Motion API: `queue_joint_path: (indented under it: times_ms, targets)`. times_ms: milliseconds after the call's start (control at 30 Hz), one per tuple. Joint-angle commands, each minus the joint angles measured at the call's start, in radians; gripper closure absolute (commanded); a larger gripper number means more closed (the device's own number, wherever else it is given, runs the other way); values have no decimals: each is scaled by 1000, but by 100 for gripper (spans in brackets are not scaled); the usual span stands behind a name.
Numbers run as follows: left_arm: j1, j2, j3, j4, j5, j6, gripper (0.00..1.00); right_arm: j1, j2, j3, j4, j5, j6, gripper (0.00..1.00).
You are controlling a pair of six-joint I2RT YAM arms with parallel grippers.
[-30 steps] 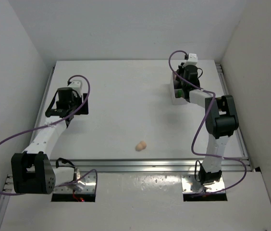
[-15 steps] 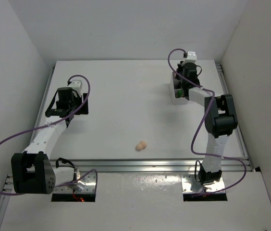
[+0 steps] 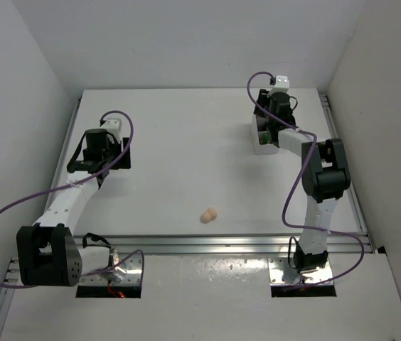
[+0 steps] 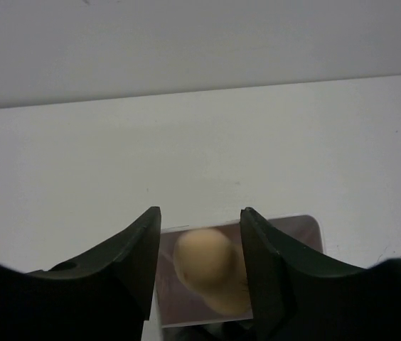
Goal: Organize the makeup
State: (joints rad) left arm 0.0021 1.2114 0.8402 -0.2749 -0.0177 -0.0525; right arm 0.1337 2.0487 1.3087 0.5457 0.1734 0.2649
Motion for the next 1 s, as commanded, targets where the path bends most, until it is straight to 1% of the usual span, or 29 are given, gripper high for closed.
queue_joint_path:
  times_ms: [0,67,133,167,300,333,367,400,433,467,500,533,567,600,633,667,700,733,767,800,833,900,933,967]
  targets:
    - [10,-24,16,32,4,10,26,7,-41,-14,10,-47,0,48]
    - [10,-33,16,32,4,10,26,6,-59,-19,11,-54,0,43]
    - [10,-33,16,32,13,10,26,4,-73,-20,7,-63,-3,42]
    - [10,-42,16,32,13,10,26,3,-81,-19,8,-64,-6,40]
    - [10,-52,7,42,13,10,26,7,-114,-6,-19,-98,-3,38]
    - [10,-52,7,42,13,10,26,24,-134,16,-79,-145,-19,37]
    - [10,-52,7,42,13,10,26,32,-159,30,-117,-156,-32,37]
    - [10,-61,7,42,13,10,26,46,-174,47,-229,-160,-38,35]
    - [10,-61,7,42,13,19,26,73,-188,66,-295,-166,-56,33]
    - [10,-70,-3,51,13,19,26,116,-218,122,-443,-170,-64,31]
    - [10,-70,-3,51,13,19,26,160,-228,139,-608,-166,-43,29]
    - [10,-79,-3,51,13,8,26,184,-237,152,-686,-169,-23,29]
    - [10,-93,-15,63,13,8,26,231,-255,161,-887,-154,44,28]
    - [10,-93,-15,72,13,-3,26,263,-280,153,-939,-128,92,28]
    - [10,-108,-24,72,13,-3,26,303,-312,137,-984,-106,260,27]
    - [10,-108,-36,72,13,-12,26,379,-326,59,-1010,-83,316,27]
    - [10,-125,-36,85,13,-12,26,403,-379,25,-1038,-34,368,23]
    - [10,-141,-50,94,13,-12,26,431,-393,-8,-1032,-22,416,22]
    - [10,-151,-65,94,-5,-12,26,505,-403,-100,-999,29,570,21]
    - [-3,-162,-75,106,-20,-12,26,529,-427,-123,-995,52,608,21]
    - [-31,-188,-93,115,-56,-12,26,550,-432,-146,-1022,78,688,18]
    - [-56,-220,-116,127,-67,2,26,616,-427,-149,-1085,145,818,16]
    - [-65,-236,-127,140,-67,14,24,641,-423,-146,-1124,156,841,15]
    - [-79,-266,-151,140,-76,14,24,656,-415,-143,-1150,162,891,15]
